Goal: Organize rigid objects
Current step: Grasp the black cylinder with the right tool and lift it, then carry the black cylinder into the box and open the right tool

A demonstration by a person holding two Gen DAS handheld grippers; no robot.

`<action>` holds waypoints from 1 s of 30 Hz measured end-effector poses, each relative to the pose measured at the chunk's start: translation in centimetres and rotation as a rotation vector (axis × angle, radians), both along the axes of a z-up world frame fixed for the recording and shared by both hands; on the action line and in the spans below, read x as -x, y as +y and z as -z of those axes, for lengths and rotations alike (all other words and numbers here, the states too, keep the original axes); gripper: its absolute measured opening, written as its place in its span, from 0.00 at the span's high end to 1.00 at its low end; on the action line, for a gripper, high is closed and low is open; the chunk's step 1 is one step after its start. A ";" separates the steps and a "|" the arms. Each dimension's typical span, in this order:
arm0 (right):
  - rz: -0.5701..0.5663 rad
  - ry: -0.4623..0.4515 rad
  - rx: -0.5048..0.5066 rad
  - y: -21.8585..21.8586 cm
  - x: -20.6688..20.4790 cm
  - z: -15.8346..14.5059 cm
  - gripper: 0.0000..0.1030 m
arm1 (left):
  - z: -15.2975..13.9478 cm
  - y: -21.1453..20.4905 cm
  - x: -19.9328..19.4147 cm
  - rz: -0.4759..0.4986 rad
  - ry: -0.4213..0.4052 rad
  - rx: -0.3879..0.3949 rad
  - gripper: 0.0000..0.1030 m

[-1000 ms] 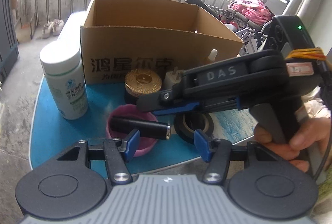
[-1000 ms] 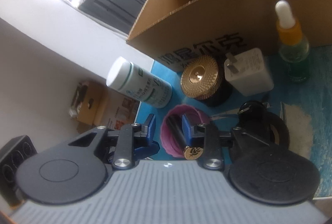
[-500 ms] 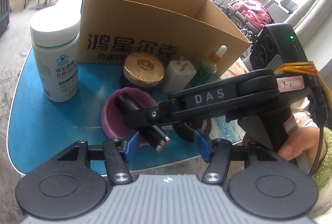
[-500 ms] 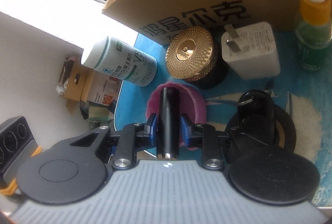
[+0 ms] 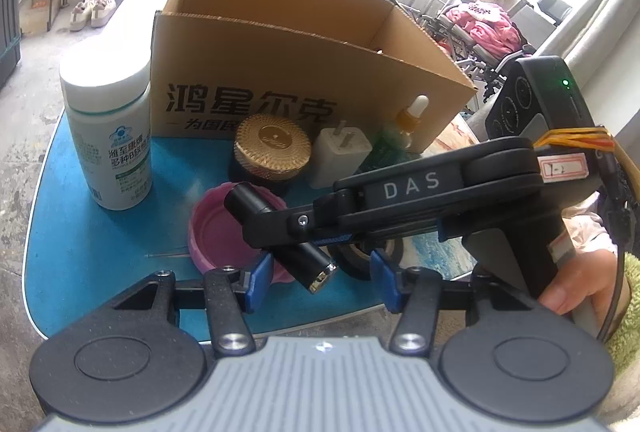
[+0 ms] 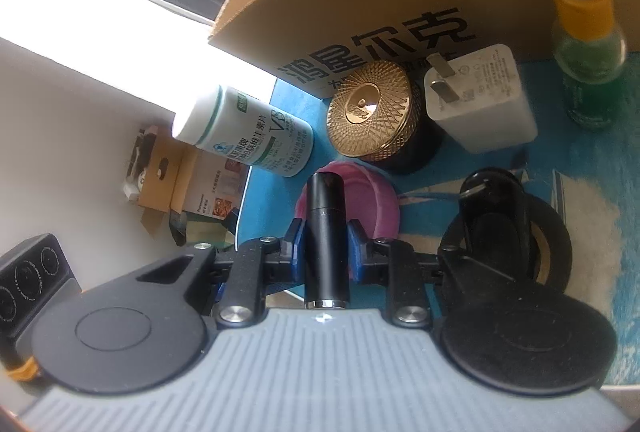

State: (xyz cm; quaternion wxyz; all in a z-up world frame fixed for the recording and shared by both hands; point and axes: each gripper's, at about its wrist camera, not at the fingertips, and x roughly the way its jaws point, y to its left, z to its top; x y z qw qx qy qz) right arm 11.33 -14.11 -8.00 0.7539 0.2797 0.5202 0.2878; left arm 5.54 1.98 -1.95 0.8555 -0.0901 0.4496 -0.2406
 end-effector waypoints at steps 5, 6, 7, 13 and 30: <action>0.010 -0.063 -0.023 -0.8 1.0 -2.4 0.79 | -1.8 -0.6 0.9 0.003 -0.058 -0.016 0.48; 0.011 -0.079 -0.026 -0.9 1.1 -3.1 0.79 | -2.3 -0.6 1.0 0.003 -0.073 -0.015 0.48; 0.012 -0.098 -0.033 -1.1 1.1 -3.9 0.79 | -2.9 -0.7 1.2 0.003 -0.092 -0.012 0.48; 0.014 -0.210 -0.071 -2.2 -0.7 -9.1 0.79 | -7.2 -1.6 0.6 -0.010 -0.221 -0.016 0.47; 0.089 0.026 0.141 -1.1 -21.5 -7.1 0.80 | -9.6 -2.8 -11.3 -0.199 -0.213 -0.089 0.39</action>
